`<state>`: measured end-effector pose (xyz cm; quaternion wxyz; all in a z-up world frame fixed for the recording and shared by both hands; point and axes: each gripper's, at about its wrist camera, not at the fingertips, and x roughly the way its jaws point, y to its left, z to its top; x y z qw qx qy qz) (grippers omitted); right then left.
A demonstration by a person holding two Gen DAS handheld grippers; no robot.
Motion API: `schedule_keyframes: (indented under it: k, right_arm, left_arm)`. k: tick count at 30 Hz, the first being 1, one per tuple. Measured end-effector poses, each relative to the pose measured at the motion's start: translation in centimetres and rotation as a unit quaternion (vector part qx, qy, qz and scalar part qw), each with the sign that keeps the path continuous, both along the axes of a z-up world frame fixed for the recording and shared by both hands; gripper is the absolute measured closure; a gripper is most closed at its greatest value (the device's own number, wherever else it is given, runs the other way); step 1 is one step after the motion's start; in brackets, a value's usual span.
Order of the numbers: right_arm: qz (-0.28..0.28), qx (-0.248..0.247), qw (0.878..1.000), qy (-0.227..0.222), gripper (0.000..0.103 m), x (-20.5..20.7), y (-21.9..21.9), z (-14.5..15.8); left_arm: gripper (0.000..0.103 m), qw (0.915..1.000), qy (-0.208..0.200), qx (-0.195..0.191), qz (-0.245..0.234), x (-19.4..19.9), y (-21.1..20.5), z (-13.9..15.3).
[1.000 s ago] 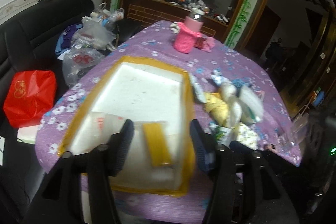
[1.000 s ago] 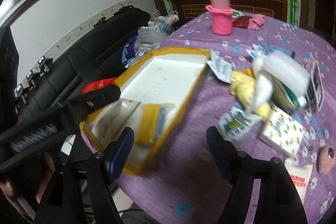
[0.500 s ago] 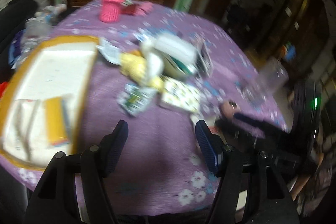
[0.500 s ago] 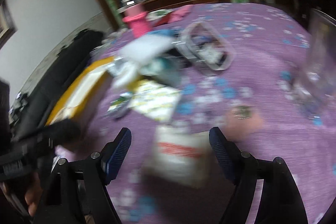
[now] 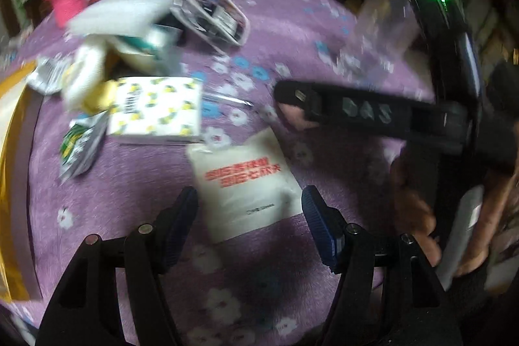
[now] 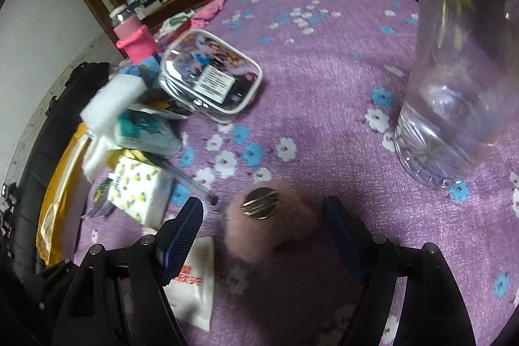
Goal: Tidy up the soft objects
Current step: 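Grasp the pink fuzzy ball with the right tool while the left tool grasps a white packet, then lower the packet and pink ball into the foam tray and release both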
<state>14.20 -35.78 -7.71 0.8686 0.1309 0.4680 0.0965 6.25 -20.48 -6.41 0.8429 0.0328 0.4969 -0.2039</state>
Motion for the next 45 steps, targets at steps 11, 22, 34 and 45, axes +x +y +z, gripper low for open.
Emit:
schedule_keyframes:
  k: [11,22,34,45]
  right_arm:
    - [0.0,-0.027,1.0,-0.015,0.053,-0.2,0.6,-0.9]
    - [0.01,-0.039,0.999,-0.026,0.059,-0.4,1.2,-0.9]
    - [0.015,-0.056,0.998,-0.037,0.064,-1.3,2.1,-0.5]
    - [0.072,-0.003,0.993,-0.091,0.066,-5.2,7.1,3.4]
  left_arm:
    - [0.073,0.9973,-0.045,0.054,0.018,1.1,-1.6,-2.0]
    - [0.099,0.9989,-0.029,-0.002,0.036,0.2,1.2,-0.6]
    - [0.099,0.996,-0.021,-0.083,0.025,-3.0,4.7,2.2]
    - [0.099,0.9835,-0.043,-0.138,0.109,-3.6,12.7,4.9]
